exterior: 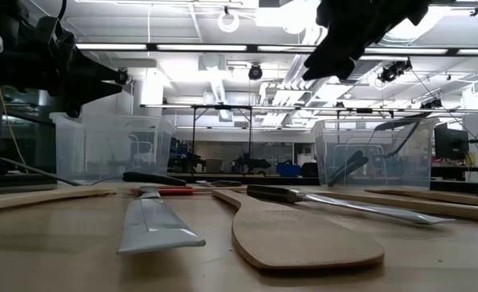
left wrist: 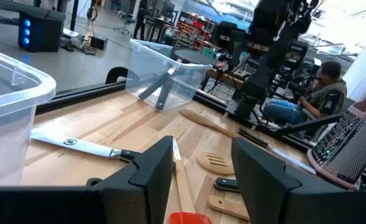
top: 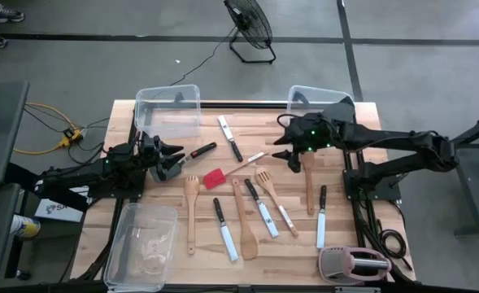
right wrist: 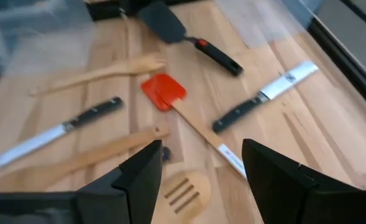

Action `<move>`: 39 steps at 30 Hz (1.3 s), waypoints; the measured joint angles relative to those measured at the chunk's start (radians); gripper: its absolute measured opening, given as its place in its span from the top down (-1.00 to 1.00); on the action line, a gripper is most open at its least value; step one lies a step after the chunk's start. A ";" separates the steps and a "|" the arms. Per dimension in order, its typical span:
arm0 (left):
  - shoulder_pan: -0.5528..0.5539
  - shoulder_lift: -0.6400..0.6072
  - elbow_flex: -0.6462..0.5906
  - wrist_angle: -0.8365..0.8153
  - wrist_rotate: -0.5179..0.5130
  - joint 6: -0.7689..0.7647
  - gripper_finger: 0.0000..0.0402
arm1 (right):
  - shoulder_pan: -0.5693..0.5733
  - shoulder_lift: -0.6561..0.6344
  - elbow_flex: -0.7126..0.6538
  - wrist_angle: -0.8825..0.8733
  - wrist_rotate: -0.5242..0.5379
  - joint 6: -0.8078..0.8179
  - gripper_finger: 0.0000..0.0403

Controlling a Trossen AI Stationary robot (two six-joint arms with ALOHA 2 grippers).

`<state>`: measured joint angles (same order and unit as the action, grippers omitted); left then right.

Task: Pick & Place Kitchen Items
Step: Put the black kitchen knife into the top left transparent bin

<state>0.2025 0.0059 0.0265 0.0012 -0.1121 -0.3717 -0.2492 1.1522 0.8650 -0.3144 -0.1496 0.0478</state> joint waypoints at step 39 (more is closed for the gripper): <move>0.000 0.000 0.000 0.000 0.000 0.000 0.19 | 0.248 -0.229 -0.187 -0.634 0.136 1.458 -0.06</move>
<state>0.2026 0.0061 0.0269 0.0013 -0.1120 -0.3717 -0.0017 0.9230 0.6777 -0.9487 -0.0137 1.5060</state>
